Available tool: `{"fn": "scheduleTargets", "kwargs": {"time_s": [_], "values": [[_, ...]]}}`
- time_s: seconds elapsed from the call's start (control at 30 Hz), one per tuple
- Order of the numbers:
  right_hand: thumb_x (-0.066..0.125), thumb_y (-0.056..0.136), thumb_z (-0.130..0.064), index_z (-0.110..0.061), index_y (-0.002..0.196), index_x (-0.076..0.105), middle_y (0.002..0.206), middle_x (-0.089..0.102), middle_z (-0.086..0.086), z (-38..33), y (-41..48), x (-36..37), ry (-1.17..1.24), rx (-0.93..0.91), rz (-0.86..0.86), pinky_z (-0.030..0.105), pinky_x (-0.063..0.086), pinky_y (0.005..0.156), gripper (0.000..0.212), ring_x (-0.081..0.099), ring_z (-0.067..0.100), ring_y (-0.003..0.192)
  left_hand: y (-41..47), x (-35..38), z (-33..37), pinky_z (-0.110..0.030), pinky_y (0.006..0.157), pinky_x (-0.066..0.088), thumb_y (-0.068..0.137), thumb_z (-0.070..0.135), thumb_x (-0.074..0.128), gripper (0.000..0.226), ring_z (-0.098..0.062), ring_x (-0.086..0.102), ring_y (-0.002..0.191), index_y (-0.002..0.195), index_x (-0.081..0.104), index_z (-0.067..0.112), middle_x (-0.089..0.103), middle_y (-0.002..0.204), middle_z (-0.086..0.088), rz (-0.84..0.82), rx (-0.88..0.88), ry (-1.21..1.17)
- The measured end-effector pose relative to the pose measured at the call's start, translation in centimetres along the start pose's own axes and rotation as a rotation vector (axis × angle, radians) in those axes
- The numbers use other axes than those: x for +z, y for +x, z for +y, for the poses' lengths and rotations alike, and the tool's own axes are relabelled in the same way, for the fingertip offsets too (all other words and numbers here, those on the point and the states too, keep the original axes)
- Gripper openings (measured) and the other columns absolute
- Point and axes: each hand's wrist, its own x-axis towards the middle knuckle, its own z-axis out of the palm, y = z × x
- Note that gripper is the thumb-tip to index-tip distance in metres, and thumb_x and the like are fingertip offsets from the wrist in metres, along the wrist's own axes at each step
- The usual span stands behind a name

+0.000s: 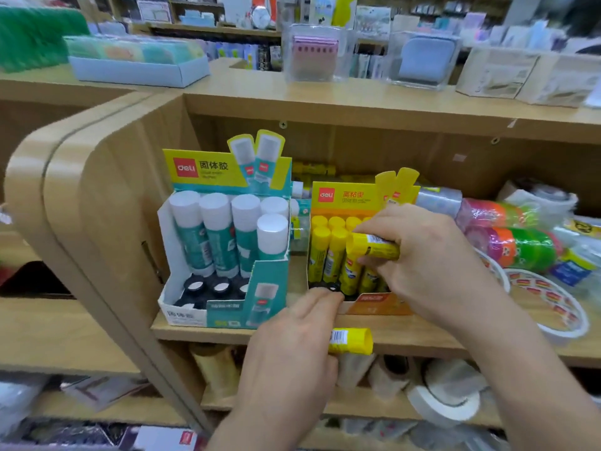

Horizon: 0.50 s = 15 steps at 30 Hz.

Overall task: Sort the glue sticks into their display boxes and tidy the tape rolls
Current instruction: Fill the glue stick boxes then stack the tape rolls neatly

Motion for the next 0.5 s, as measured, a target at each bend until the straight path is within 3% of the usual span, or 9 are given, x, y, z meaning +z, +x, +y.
{"fn": "scheduleTargets", "kwargs": {"time_s": [0.17,0.27,0.37,0.5], "values": [[0.074,0.061,0.001,-0.021,0.090,0.073,0.096,0.069,-0.007,-0.6,-0.3,-0.1,-0.125,0.006,-0.022,0.040,0.052,0.066,0.036,0.056,0.025,0.086,-0.1,-0.4,0.0,-0.027,0.055,0.057,0.062,0.016,0.055,0.049,-0.016,0.070,0.083,0.108,0.067,0.021,0.067,0.111,0.008,0.006,0.041,0.025],[0.069,0.058,-0.002,-0.021,0.088,0.074,0.098,0.070,-0.010,-0.9,-0.4,-0.4,-0.187,-0.013,-0.032,0.030,0.041,0.060,0.035,0.055,0.026,0.084,-0.1,-0.6,-0.1,-0.027,0.054,0.057,0.062,0.022,0.052,0.048,-0.016,0.070,0.082,0.107,0.067,0.021,0.068,0.110,0.007,0.012,0.070,0.032],[0.070,0.058,0.000,-0.019,0.091,0.076,0.100,0.070,-0.010,-1.3,-0.9,-0.5,-0.185,0.004,-0.039,0.035,0.048,0.061,0.038,0.054,0.027,0.085,-0.3,-0.6,-0.1,-0.028,0.054,0.057,0.047,0.015,0.061,0.061,-0.017,0.071,0.082,0.108,0.068,0.020,0.069,0.110,0.006,-0.015,0.072,0.030],[0.072,0.063,-0.001,-0.023,0.098,0.076,0.105,0.069,-0.013,-2.0,-1.0,-0.9,-0.183,0.051,-0.072,0.034,0.046,0.065,0.042,0.053,0.024,0.090,-0.2,-1.1,0.0,-0.026,0.063,0.057,0.053,0.015,0.056,0.059,-0.014,0.068,0.088,0.110,0.067,0.023,0.067,0.112,0.009,-0.055,0.037,0.016]]}}
